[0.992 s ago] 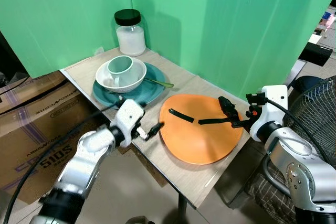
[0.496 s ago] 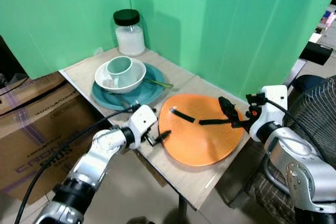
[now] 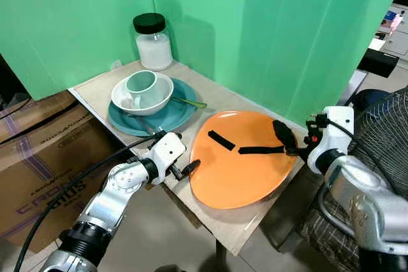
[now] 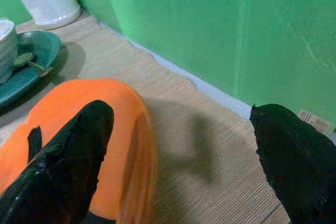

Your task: Setting the table

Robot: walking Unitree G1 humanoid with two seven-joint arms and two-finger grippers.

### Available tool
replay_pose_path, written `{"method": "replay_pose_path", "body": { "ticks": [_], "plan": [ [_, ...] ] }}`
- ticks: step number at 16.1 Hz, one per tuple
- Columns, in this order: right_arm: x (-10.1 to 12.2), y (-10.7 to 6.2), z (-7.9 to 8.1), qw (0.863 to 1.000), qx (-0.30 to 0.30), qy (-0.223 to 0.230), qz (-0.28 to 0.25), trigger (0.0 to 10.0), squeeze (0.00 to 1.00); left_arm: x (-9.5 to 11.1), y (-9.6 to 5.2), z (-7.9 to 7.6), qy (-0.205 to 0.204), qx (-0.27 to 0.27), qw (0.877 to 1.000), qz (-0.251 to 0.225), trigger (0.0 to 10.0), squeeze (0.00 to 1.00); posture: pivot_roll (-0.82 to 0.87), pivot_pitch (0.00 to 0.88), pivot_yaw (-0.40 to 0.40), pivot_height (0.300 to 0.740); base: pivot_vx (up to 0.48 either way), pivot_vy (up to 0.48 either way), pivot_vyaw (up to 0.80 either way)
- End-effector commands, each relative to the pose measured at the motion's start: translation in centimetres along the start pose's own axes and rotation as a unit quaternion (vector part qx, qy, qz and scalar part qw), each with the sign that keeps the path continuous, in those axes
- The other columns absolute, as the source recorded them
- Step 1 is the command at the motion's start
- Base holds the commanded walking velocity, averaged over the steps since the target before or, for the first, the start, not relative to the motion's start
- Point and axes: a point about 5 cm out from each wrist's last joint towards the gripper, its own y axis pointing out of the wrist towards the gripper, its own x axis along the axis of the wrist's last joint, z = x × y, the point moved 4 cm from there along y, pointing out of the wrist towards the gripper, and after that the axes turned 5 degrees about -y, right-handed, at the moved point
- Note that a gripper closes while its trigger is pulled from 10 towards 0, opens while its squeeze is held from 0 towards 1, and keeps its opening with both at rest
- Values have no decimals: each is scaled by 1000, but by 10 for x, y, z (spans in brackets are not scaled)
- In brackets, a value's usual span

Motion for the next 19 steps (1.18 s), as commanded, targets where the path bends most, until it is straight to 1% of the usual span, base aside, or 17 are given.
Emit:
{"method": "replay_pose_path", "body": {
  "ticks": [1,2,4,5,7,8,9,10,12,15,19],
  "plan": [
    [4,-1,-5,1000,-3,18,7,10000,0,-33,-3,-13,-7,-15,998,67,10000,0,86,0,56,740,0,0,0],
    [3,-1,-8,999,1,28,21,10000,0,-33,-3,-13,-8,-13,998,67,10000,0,86,0,55,740,0,0,0],
    [-5,-6,-6,993,41,83,78,10000,0,-33,-2,-13,-7,-11,998,66,10000,0,85,0,54,740,0,0,0],
    [-9,-9,-4,988,59,99,106,10000,0,-33,-2,-13,-7,-9,998,66,10000,0,85,0,54,740,0,0,0],
    [-13,-16,9,973,120,138,139,10000,0,-33,-1,-12,-6,-7,998,66,10000,0,84,0,54,740,0,0,0],
    [-13,-17,13,970,128,148,141,4627,0,-33,0,-12,-6,-6,998,65,10000,0,84,0,53,740,0,0,0],
    [-10,-16,16,969,133,155,136,1412,0,-33,0,-11,-5,-4,998,65,10000,0,86,0,53,740,0,0,0],
    [-7,-15,19,968,139,163,130,0,0,-32,0,-11,-5,-4,998,64,10000,0,87,0,52,740,0,0,0],
    [-5,-15,21,968,142,165,121,0,0,-32,0,-11,-3,-3,998,64,10000,0,87,0,51,740,0,0,0],
    [-8,-16,27,963,152,180,128,0,0,-33,0,-10,0,-2,998,65,10000,0,87,0,52,740,0,0,0],
    [-9,-16,27,962,150,187,132,0,0,-32,1,-8,2,-1,998,63,10000,0,86,0,56,740,0,0,0]
  ]
}}
